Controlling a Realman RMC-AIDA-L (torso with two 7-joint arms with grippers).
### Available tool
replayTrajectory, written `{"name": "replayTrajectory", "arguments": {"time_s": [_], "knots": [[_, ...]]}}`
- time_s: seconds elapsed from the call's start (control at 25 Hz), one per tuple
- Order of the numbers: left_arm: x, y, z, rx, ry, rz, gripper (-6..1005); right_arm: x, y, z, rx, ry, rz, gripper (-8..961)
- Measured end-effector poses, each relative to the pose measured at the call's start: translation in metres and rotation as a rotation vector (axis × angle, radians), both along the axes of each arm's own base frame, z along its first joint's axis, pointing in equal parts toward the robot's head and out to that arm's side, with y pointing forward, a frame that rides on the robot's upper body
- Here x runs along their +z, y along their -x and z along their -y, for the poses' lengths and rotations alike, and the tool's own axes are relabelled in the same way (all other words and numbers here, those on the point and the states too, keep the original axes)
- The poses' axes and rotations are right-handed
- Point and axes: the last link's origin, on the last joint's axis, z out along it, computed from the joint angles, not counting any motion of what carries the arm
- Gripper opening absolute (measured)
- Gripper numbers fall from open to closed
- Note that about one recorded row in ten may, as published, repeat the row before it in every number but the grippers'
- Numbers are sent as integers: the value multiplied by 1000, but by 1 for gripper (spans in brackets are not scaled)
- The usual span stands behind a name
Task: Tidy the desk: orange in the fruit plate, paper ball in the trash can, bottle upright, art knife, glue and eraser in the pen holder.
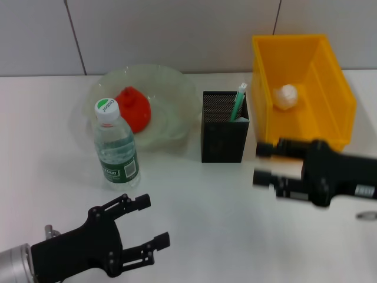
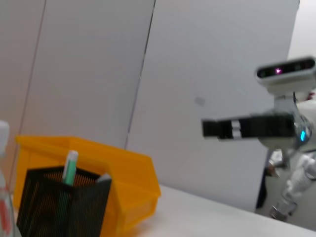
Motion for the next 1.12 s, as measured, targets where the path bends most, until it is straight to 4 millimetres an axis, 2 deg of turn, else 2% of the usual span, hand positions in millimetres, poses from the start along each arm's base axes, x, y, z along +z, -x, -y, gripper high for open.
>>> {"name": "replayTrajectory", "arguments": {"time_s": [0.04, 0.08, 0.24, 0.44, 0.72, 1.12], "knots": [[3, 2, -1, 0, 29, -13, 847, -11, -11, 10, 5, 21, 16, 630], [3, 2, -1, 0, 29, -13, 847, -11, -11, 10, 5, 21, 16, 630], [7, 4, -3, -17, 104, -46, 847, -35, -25, 27, 29, 77, 94, 630], [10, 5, -5, -15, 156, -65, 847, -46, -28, 35, 38, 69, 104, 629], [21, 7, -7, -23, 172, -65, 847, -50, -29, 37, 40, 55, 101, 629], [21, 8, -6, -23, 172, -69, 847, -51, -29, 36, 34, 46, 102, 629]]}}
